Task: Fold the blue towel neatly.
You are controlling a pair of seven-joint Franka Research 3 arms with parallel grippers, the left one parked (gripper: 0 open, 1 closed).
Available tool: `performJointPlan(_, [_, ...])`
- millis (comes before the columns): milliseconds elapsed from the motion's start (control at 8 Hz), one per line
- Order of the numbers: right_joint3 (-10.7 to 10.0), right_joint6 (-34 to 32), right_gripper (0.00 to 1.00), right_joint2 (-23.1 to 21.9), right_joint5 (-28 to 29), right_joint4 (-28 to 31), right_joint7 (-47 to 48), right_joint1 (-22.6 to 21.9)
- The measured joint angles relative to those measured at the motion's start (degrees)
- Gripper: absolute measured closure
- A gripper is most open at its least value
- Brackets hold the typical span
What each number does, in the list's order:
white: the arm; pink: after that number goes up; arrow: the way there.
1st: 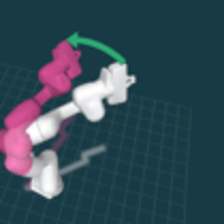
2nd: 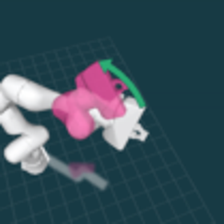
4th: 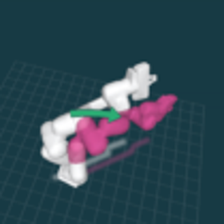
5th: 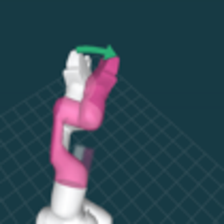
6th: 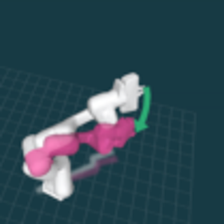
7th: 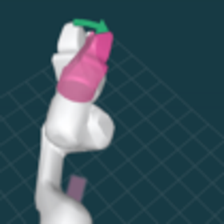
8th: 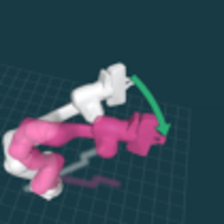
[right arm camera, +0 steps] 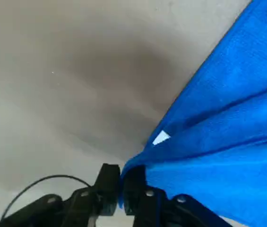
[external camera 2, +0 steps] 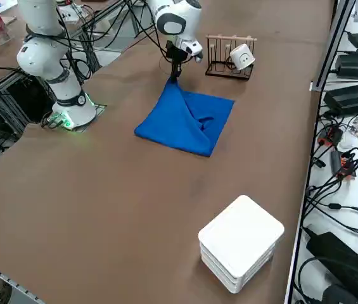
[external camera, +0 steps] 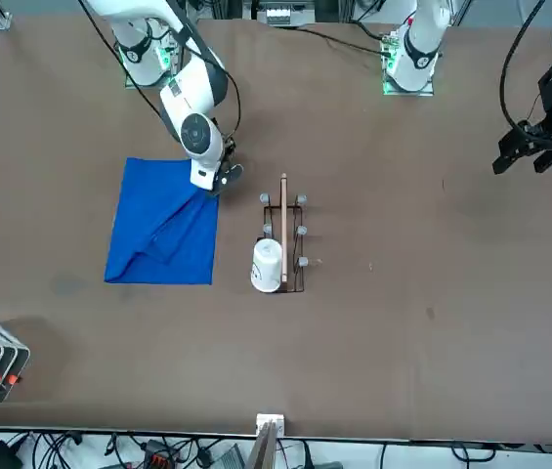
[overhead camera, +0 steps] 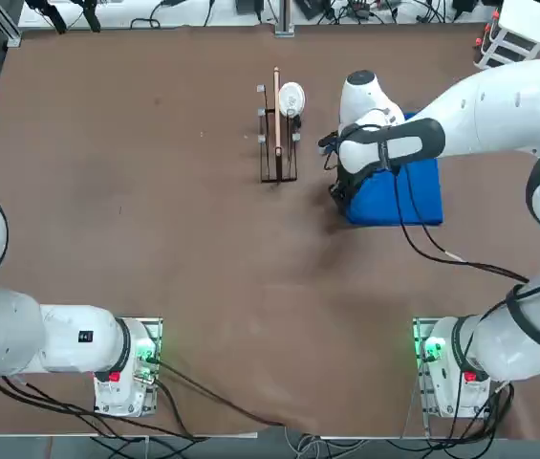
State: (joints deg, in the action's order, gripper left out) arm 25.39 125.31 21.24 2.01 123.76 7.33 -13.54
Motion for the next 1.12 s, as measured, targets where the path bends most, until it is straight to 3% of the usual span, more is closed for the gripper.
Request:
performJointPlan(625, [0.0,0.4,0.0,0.9,-1.6,-2.2,7.0,-2.9])
performJointPlan(875, [-0.9,-0.9,0.0,0.8,-1.7,-6.5,10.4,-2.6])
performJointPlan(1125, [-1.9,-5.2,0.0,0.7,-1.8,-11.6,10.9,0.5])
